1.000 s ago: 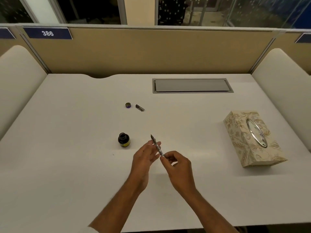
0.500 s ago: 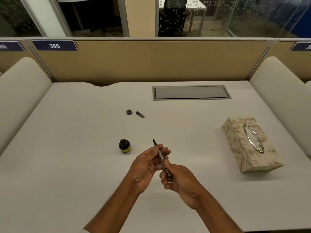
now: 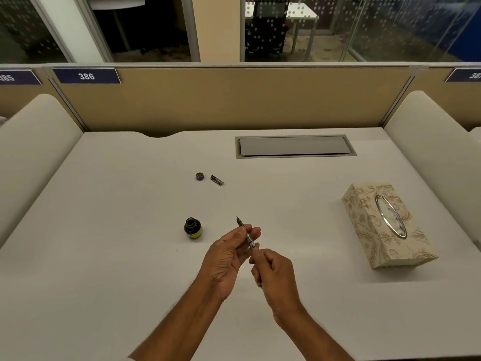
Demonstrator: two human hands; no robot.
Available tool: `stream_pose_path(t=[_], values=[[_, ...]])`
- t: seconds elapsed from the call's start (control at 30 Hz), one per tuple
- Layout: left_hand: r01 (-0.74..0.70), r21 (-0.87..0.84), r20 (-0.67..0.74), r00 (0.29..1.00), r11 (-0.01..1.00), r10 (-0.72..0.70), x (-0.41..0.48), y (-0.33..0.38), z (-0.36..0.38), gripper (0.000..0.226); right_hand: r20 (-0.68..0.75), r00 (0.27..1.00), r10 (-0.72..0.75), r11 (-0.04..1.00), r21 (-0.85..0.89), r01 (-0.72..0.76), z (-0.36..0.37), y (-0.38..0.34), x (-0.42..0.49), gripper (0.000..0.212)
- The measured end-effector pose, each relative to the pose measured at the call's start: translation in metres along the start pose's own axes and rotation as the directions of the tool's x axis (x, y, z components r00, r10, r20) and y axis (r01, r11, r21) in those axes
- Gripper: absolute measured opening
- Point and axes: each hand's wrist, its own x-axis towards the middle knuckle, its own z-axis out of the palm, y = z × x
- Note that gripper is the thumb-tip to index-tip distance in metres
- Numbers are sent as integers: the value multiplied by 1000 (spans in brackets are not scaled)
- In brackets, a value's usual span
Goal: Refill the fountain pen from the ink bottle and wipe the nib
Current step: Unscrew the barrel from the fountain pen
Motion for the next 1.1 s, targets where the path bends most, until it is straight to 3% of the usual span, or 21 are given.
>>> stream_pose_path(t=[0.2, 0.27, 0.37, 0.47, 0.6, 0.7, 0.83, 1.1], values=[[-20, -6, -27, 999, 1000, 20, -4, -1, 5, 22, -117, 968, -222, 957, -217, 194, 3, 7, -7, 32], [-18, -25, -19, 1000, 1000, 17, -5, 2, 7, 23, -107, 982, -159, 984, -103, 148, 2, -2, -10, 35], [2, -39, 10, 1000, 999, -2, -8, 5, 6, 23, -42, 997, 66, 989, 134, -60, -1, -15, -10, 40], [0, -38, 32, 999, 999, 1, -11, 6, 3, 23, -37, 986, 164, 956, 254, -150, -1, -19, -8, 30], [-5, -45, 36, 999, 999, 7, -13, 8, 1, 25, -86, 982, 167, 933, 336, -129, -2, -22, -9, 11], [-2, -41, 39, 999, 999, 3, -14, 10, 1, 25, -72, 972, 224, 901, 397, -178, -1, -24, -11, 17], [-8, -46, 32, 999, 999, 9, -16, 11, 1, 26, -117, 965, 235, 884, 438, -162, -1, -27, -12, 3], [-4, -67, 41, 999, 998, 7, -21, 14, 5, 28, -87, 959, 270, 839, 510, -189, 0, -30, -11, 7]])
